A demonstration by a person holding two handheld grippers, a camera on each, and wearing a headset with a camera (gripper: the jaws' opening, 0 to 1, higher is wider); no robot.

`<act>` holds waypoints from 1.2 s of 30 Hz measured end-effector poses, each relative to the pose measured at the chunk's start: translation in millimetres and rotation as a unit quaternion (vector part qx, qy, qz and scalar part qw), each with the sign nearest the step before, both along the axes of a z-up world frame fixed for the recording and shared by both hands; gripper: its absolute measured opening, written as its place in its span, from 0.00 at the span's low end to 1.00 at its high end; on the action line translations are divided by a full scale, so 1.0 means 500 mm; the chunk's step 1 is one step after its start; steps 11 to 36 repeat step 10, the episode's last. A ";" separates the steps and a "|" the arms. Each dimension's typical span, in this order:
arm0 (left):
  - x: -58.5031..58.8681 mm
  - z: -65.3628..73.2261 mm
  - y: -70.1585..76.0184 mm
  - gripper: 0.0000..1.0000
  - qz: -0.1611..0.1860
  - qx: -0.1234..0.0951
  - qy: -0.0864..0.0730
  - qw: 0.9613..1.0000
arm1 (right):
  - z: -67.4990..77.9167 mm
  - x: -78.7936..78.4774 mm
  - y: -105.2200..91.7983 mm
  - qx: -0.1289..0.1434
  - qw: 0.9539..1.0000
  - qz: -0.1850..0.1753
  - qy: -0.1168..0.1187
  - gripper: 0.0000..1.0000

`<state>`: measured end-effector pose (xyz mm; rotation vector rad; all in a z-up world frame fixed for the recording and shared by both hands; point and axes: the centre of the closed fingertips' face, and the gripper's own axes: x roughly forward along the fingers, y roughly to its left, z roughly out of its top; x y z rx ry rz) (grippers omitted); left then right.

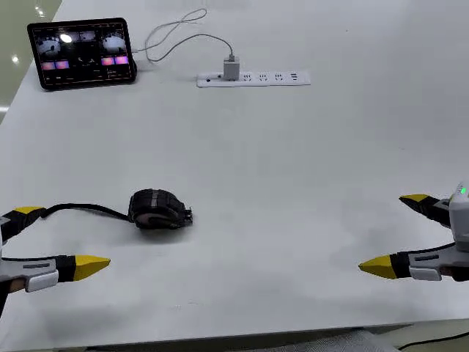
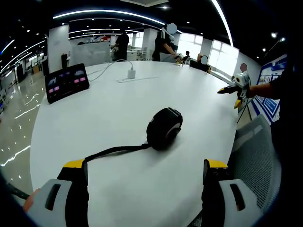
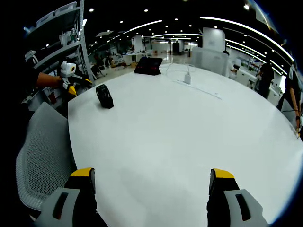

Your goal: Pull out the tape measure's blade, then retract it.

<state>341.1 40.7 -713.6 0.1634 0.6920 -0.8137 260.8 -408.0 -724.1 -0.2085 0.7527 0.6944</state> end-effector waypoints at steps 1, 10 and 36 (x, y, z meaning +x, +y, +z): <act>0.000 0.001 0.001 0.99 0.001 0.001 -0.002 1.000 | 0.000 0.000 -0.001 0.000 1.000 0.000 0.000 0.99; 0.002 0.004 0.009 0.99 0.003 0.000 -0.001 1.000 | 0.000 -0.003 -0.011 -0.005 1.000 0.000 0.002 0.99; 0.002 0.004 0.009 0.99 0.003 0.000 -0.001 1.000 | 0.000 -0.003 -0.011 -0.005 1.000 0.000 0.002 0.99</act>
